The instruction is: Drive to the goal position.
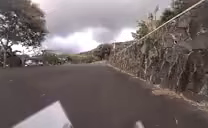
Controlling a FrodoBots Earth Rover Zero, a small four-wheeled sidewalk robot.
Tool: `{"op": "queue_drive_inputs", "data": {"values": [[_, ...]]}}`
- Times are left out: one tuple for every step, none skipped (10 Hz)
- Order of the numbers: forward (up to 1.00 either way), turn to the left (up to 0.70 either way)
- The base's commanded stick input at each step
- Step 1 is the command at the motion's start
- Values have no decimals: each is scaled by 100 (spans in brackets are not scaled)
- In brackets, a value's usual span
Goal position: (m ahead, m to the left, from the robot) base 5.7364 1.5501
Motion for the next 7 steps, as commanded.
{"op": "queue_drive_inputs", "data": {"values": [[100,-13],[100,-1],[100,-11],[100,-5],[100,-8],[100,-4],[100,0]]}}
